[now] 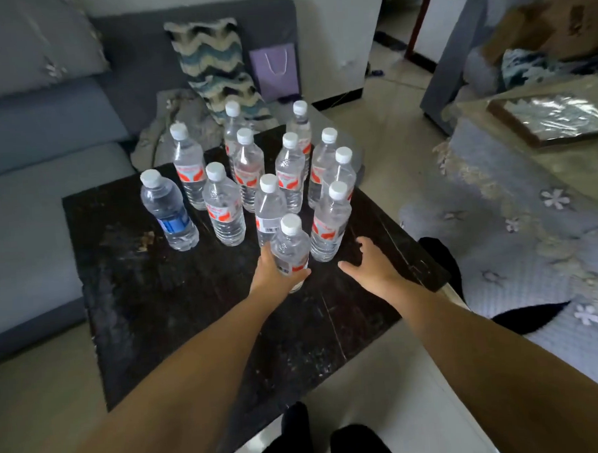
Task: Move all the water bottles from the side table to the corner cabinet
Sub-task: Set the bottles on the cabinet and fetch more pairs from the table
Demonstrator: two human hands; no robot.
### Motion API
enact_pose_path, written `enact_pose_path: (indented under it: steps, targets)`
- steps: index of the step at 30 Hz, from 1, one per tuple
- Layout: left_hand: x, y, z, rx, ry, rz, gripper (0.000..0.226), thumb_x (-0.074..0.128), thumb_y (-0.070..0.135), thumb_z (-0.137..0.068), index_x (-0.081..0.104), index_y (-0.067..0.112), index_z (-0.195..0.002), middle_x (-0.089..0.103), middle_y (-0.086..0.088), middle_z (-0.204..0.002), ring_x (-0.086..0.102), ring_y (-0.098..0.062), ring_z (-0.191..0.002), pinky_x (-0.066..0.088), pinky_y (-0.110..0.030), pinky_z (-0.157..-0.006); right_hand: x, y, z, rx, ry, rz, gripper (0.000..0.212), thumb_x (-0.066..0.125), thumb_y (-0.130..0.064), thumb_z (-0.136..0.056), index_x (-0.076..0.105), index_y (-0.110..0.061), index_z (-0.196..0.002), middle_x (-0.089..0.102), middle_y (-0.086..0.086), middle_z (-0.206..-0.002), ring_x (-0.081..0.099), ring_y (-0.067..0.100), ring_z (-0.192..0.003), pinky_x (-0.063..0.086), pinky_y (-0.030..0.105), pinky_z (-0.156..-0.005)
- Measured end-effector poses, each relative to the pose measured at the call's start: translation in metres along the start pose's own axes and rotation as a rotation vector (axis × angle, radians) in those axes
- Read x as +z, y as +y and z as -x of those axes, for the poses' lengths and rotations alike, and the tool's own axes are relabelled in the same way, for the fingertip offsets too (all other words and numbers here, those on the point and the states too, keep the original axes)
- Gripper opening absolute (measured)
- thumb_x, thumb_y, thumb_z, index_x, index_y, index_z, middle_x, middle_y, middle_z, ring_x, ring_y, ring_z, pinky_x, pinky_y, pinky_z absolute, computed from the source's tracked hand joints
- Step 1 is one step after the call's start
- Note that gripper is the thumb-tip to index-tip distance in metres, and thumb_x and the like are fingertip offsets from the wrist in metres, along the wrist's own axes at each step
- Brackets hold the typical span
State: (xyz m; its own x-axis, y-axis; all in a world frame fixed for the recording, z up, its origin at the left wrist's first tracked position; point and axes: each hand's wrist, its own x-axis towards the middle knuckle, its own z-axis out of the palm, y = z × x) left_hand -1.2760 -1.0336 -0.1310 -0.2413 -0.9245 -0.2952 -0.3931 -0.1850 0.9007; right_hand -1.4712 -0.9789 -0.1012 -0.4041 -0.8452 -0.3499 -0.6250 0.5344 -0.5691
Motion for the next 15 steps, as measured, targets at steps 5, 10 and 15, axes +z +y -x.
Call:
enact_pose_path:
  steps: [5,10,15]
  targets:
    - [0.025,-0.009,-0.008,-0.046,0.192,0.12,0.093,0.088,0.024,-0.064,0.031,0.021,-0.138,0.051,0.004,-0.13,0.052,-0.01,-0.115,0.042,-0.017,-0.087,0.024,-0.016,-0.037,-0.063,0.127,-0.32,0.092,0.08,-0.025,-0.078,0.026,-0.01,-0.15,0.037,0.012,-0.151,0.039,0.026,-0.139,0.036,0.037,-0.111]
    - [0.041,-0.016,-0.016,-0.082,0.283,0.202,0.078,0.086,0.02,-0.064,0.034,0.034,-0.121,0.053,0.027,-0.104,0.055,0.018,-0.09,0.039,0.006,-0.068,0.047,-0.023,-0.065,-0.061,0.154,-0.601,0.093,0.086,-0.014,-0.071,0.028,-0.009,-0.143,0.047,0.009,-0.142,0.048,0.023,-0.132,0.041,0.039,-0.111]
    - [0.036,-0.012,-0.018,-0.162,0.307,0.138,0.067,0.084,0.045,-0.062,0.037,0.046,-0.11,0.056,0.03,-0.093,0.056,0.013,-0.084,0.039,-0.001,-0.065,0.043,-0.015,-0.086,-0.067,0.096,-0.51,0.086,0.085,-0.032,-0.071,0.038,-0.015,-0.141,0.057,0.006,-0.135,0.056,0.024,-0.124,0.044,0.04,-0.107]
